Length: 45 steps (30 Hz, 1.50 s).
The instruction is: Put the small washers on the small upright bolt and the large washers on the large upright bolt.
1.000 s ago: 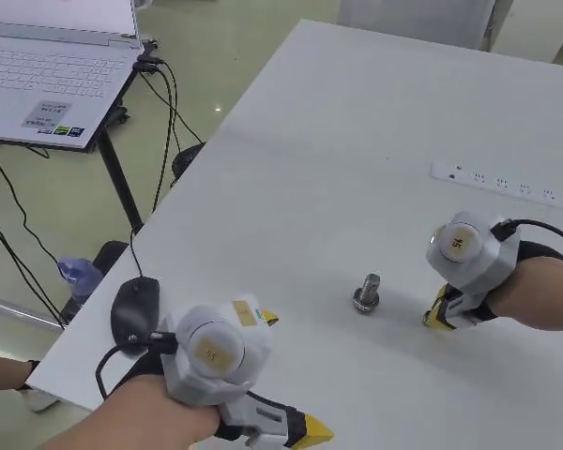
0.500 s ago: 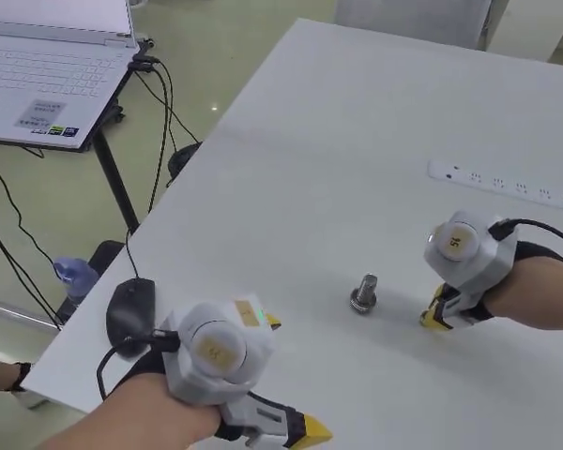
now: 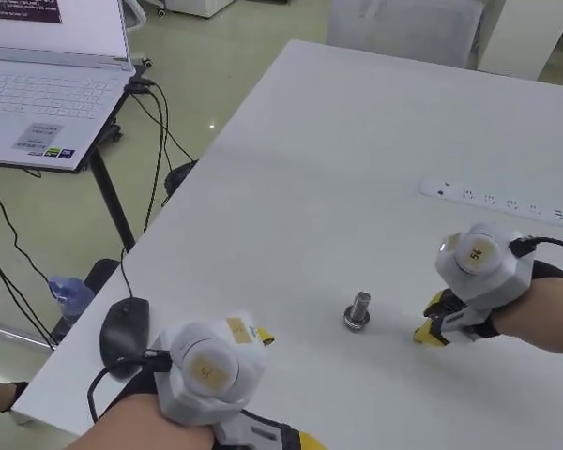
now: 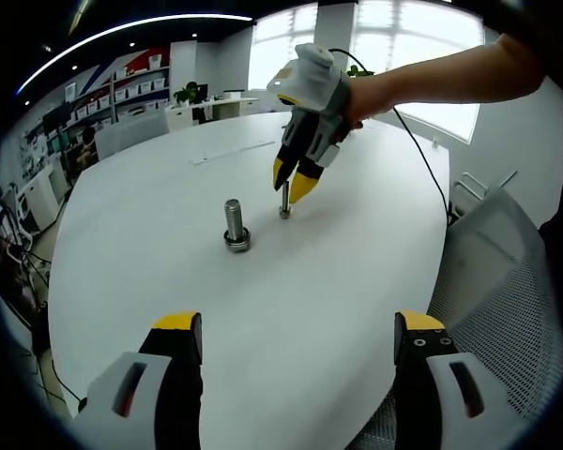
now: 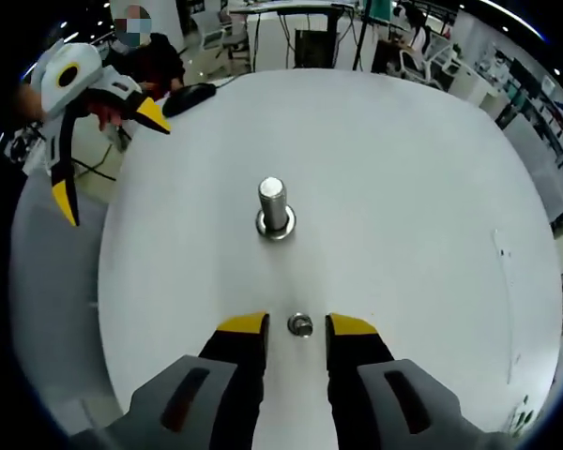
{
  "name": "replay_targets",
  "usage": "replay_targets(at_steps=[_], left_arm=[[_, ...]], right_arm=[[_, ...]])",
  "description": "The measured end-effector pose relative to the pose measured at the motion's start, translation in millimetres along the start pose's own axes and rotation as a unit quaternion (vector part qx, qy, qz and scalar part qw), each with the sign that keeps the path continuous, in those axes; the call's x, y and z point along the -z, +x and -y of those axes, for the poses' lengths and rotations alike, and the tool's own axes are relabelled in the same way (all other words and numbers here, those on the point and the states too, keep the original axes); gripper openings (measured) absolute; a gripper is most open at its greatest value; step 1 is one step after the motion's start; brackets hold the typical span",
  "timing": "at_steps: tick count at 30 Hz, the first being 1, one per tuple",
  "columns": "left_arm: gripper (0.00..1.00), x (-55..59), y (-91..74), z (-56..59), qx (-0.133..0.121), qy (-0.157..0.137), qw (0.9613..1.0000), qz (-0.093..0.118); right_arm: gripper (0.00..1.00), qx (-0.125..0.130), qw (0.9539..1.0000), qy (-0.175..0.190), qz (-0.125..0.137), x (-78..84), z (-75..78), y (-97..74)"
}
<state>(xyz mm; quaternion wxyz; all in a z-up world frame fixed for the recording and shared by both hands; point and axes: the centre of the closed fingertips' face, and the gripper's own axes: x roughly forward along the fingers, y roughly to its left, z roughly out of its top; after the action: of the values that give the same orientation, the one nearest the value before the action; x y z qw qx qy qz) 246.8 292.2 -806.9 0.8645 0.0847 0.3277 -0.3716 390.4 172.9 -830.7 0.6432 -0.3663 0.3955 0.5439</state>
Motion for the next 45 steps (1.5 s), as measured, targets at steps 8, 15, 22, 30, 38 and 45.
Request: replay_targets(at_steps=[8,15,22,30,38,45], left_arm=[[0.86,-17.5,-6.4,-5.2,-0.009,-0.010,0.9996,0.024],[0.86,-30.7,-14.3,-12.5,-0.024,-0.027,0.9983,0.045],[0.86,-42.9,-21.5,-12.6,-0.027,-0.038,0.9970,0.062],[0.88,-50.4,-30.3,-5.7,-0.027,-0.039,0.9961,0.075],[0.90,-51.5,-39.7,-0.8,-0.019,-0.056,0.9936,0.096],[0.91,-46.5,-45.2,5.1,-0.016,-0.058,0.9940,0.091]], right_arm=[[0.34,0.027,0.9929,0.065,0.096,-10.3,-5.2,-41.8],[0.39,0.053,0.9762,0.101,0.184,-14.6,-17.6,-82.1],[0.46,0.070,0.9536,0.140,0.257,-7.1,-30.7,-116.0],[0.58,0.072,0.9315,0.188,0.303,7.3,-59.2,-127.6],[0.69,0.081,0.9155,0.218,0.329,14.8,-87.2,-131.5],[0.73,0.091,0.9144,0.232,0.319,33.8,-105.7,-123.7]])
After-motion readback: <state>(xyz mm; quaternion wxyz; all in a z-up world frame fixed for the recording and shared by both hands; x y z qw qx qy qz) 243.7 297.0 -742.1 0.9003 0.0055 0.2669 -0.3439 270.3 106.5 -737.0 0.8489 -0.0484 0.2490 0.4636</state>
